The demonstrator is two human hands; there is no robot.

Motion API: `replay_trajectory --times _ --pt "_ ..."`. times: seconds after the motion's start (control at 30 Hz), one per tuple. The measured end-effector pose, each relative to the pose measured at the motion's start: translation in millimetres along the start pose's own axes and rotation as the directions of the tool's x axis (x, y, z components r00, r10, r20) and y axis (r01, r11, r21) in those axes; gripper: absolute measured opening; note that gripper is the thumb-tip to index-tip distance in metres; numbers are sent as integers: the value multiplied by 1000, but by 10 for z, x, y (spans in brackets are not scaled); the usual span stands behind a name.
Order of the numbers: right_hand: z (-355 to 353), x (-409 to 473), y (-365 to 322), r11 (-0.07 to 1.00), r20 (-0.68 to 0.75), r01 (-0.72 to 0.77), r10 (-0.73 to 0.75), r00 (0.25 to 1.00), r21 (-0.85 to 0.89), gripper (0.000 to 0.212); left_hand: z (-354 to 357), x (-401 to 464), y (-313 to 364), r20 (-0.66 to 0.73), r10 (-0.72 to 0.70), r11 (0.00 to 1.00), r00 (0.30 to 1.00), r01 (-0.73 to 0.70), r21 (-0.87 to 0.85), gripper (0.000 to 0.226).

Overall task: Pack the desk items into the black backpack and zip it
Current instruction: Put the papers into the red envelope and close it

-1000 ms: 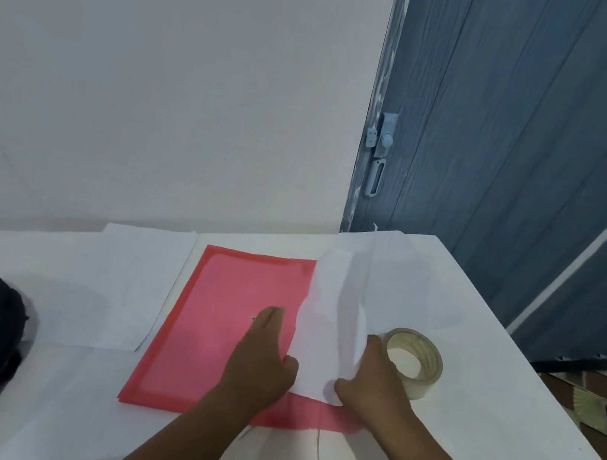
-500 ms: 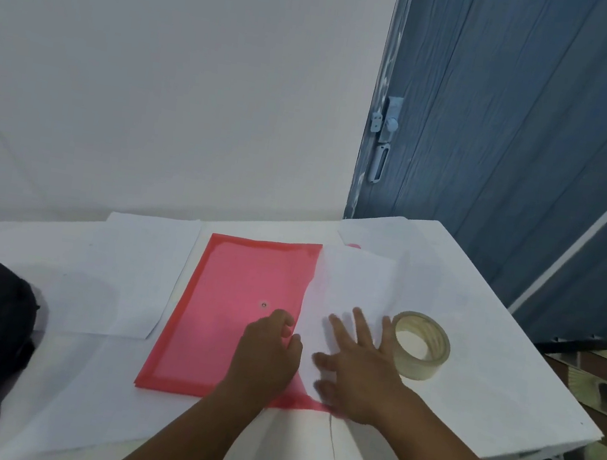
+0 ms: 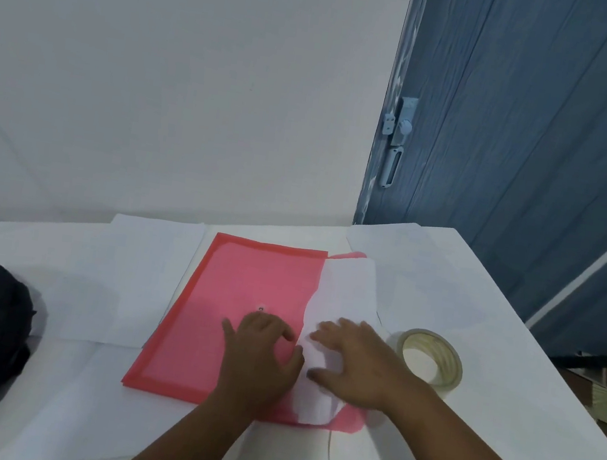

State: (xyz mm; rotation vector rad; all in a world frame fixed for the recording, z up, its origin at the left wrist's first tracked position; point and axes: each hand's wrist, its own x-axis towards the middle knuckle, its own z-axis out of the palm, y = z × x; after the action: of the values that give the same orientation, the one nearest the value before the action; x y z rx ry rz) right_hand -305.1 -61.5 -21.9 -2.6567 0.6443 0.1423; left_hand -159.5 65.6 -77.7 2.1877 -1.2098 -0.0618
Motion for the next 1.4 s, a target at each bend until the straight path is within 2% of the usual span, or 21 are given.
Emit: replay_trajectory --times 0.03,0.1,0.17,0.37,0.47,0.53,0.6,0.67,0.73,0.87,0.97,1.13,1.33,1.4 --pt "-40 -23 27 999 2 -35 35 999 -13 66 15 6 -12 -2 -1 1000 1000 1 16 33" --pt "-60 -81 31 989 171 -54 78 982 -138 71 26 9 -7 54 -31 999 998 30 16 33" --pt "24 -88 4 974 303 -5 76 950 -227 81 48 11 -11 93 -48 999 995 48 -2 32" --pt "321 119 2 987 191 103 -78 978 -122 82 85 32 57 17 -2 995 1000 4 -102 24" --pt "349 205 16 981 82 178 -183 980 73 83 99 57 71 -5 4 995 1000 -4 -102 21" --pt "345 267 80 972 22 177 -182 983 155 80 103 60 59 -34 2 993 999 -5 -116 23" --pt "346 322 193 994 -16 111 -111 994 -4 80 104 55 52 -62 1 989 998 -10 -146 24" --pt "370 364 274 984 32 44 -39 999 -170 82 120 54 54 -76 1 985 997 -15 -174 22" --pt "413 385 277 973 59 54 -42 997 -223 84 147 55 69 -70 4 984 998 -17 -180 19" --pt "495 409 229 998 -27 33 -35 999 -44 101 134 69 97 -68 -11 984 998 -1 -179 23" --pt "503 420 298 988 -145 -62 83 986 144 94 122 68 48 -91 -33 987 995 19 -158 28" --pt "537 438 353 998 -72 -50 46 996 -47 81 132 63 76 -114 -37 991 993 21 -134 28" --pt "406 519 248 994 -36 -84 81 996 -68 87 118 117 11 -106 -18 998 994 11 -69 27" --pt "349 504 226 990 -22 -53 50 998 -130 84 123 107 25 -136 -3 998 991 -6 -68 27"
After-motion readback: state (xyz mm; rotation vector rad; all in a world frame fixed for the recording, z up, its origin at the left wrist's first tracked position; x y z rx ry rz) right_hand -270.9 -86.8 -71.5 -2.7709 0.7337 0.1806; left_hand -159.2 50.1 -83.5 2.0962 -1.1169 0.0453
